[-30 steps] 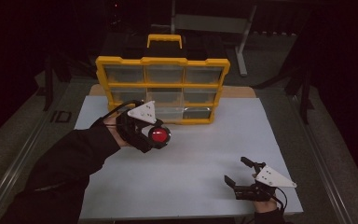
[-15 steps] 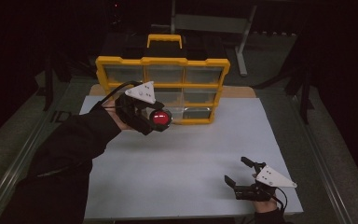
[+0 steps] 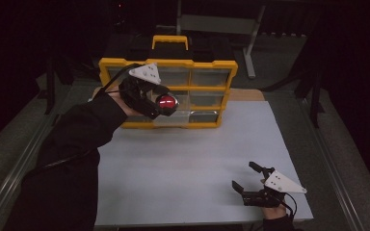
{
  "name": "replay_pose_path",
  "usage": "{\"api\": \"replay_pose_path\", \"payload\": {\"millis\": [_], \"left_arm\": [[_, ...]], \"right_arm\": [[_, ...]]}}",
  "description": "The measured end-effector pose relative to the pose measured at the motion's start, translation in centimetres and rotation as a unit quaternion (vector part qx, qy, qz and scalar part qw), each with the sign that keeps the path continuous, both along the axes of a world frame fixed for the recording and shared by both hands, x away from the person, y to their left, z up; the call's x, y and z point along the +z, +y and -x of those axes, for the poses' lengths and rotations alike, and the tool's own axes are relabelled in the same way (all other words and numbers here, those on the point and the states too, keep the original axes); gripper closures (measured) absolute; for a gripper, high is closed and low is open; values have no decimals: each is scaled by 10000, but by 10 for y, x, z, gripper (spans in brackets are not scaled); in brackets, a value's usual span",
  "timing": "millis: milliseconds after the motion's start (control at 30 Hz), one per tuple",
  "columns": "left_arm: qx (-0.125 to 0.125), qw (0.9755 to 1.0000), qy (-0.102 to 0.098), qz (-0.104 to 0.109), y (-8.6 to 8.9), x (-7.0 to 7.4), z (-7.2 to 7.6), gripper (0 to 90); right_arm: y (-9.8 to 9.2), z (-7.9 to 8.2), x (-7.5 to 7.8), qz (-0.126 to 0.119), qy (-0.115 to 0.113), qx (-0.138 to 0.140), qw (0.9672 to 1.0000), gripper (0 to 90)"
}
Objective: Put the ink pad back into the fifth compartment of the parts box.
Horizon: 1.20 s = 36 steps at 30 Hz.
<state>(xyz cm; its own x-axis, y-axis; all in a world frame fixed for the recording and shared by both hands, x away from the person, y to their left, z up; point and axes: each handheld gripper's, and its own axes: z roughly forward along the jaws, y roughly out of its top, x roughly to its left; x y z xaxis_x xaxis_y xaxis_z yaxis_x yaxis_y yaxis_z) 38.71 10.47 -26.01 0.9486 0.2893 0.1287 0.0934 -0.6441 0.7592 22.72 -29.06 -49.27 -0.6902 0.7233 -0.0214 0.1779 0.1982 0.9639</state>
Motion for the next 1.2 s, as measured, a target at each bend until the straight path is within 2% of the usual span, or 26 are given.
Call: {"api": "replay_pose_path", "payload": {"millis": [233,300,467,533,833,1067,1200], "left_arm": [[146,9998,-52,129,-5,6,-13,308],[242,9995,37,211,-5,5,-19,308],[336,9991,133,235,-6,-1,-27,308],[382,9986,164,332,-5,-3,-31,308],[592,9960,364,569,-2,-25,-45,308],[796,9935,581,561,-1,-43,-54,308],[932,9924,602,524,1,-50,-57,308]], "right_arm": [[0,0,0,-18,40,3,10000,80],[0,0,-1,-40,52,1,10000,79],[-1,0,0,-44,41,0,10000,80],[-1,-1,-1,-40,41,7,10000,79],[-2,-1,-1,-49,59,-3,10000,79],[-1,-1,-2,-36,71,7,10000,79],[-2,-1,-2,-25,85,-4,10000,79]]}}
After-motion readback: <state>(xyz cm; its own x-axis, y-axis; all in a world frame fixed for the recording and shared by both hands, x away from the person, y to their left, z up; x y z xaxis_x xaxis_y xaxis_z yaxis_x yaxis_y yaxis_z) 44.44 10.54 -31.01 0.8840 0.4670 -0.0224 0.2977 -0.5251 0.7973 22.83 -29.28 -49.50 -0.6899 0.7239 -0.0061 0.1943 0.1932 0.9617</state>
